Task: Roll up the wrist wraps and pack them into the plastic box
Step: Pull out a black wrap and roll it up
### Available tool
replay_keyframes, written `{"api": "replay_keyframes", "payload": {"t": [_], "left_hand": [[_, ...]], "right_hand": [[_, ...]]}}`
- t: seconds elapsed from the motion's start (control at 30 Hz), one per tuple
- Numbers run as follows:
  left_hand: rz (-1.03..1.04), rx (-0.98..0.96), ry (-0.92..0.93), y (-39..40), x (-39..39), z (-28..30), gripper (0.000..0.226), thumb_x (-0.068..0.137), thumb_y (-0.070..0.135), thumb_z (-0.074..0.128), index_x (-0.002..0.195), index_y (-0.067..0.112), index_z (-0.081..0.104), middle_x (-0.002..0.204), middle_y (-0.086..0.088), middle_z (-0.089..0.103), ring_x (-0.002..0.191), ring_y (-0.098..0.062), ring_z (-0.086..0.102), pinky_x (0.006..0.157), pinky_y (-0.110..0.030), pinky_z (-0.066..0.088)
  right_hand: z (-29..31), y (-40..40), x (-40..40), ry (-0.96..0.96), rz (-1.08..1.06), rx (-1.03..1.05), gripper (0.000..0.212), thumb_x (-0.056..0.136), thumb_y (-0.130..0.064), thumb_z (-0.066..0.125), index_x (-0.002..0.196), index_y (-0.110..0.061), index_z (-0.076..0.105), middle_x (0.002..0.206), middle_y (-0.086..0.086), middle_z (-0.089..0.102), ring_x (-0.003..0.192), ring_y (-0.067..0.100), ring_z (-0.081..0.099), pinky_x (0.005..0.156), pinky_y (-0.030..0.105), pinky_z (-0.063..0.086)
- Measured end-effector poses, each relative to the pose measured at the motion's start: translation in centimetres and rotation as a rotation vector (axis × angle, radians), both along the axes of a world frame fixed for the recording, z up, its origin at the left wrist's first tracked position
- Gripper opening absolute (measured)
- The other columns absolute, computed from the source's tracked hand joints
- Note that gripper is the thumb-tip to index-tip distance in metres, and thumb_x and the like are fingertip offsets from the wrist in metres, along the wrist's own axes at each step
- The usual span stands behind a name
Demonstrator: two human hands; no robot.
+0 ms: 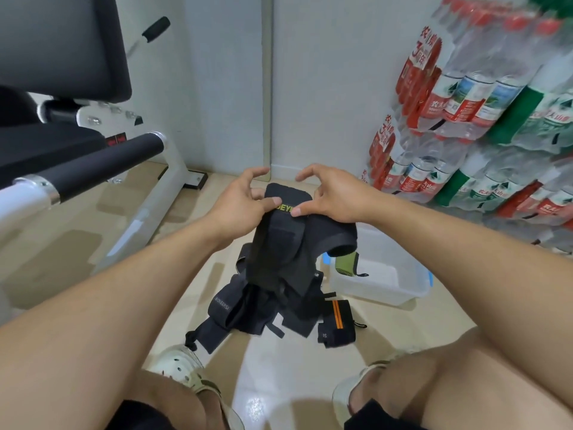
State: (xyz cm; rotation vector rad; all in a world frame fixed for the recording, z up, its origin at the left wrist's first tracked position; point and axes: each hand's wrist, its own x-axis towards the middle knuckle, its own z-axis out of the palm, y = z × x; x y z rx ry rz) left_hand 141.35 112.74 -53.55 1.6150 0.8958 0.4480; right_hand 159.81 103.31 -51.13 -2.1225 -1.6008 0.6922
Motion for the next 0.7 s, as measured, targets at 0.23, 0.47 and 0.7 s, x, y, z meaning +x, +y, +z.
{"api": "replay_keyframes", "payload": {"t": [0.23, 0.47, 0.7], "left_hand": [[-0.029, -0.055, -0.049, -0.4, -0.1, 0.1, 0.074, 0.093, 0.014, 0.073, 0.154, 0.025, 0.033, 0.101, 0.0, 0.079, 0.095, -0.021, 0.075, 0.097, -0.041, 0.056], [0.088, -0.13, 0.073, -0.6, 0.6, 0.0, 0.095, 0.083, 0.044, 0.079, 0.157, 0.02, 0.025, 0.092, 0.002, 0.074, 0.087, -0.013, 0.075, 0.084, -0.037, 0.061], [0.022, -0.306, -0.023, -0.6, 0.2, 0.4, 0.062, 0.088, 0.027, 0.078, 0.142, 0.017, 0.048, 0.104, -0.008, 0.078, 0.085, -0.016, 0.076, 0.067, -0.028, 0.061]], "right_hand": [[-0.7, -0.3, 0.6, 0.155, -0.06, 0.028, 0.027, 0.081, -0.047, 0.083, 0.097, -0.026, 0.076, 0.072, -0.005, 0.072, 0.063, 0.006, 0.066, 0.06, 0.021, 0.049], [-0.9, -0.6, 0.0, 0.09, -0.004, 0.097, 0.023, 0.075, -0.048, 0.087, 0.09, -0.032, 0.08, 0.059, -0.012, 0.061, 0.052, 0.001, 0.051, 0.048, 0.01, 0.035], [-1.1, -0.9, -0.7, 0.06, 0.006, 0.179, 0.031, 0.073, -0.043, 0.089, 0.101, -0.037, 0.077, 0.058, -0.009, 0.057, 0.05, 0.002, 0.047, 0.051, 0.017, 0.035]]}}
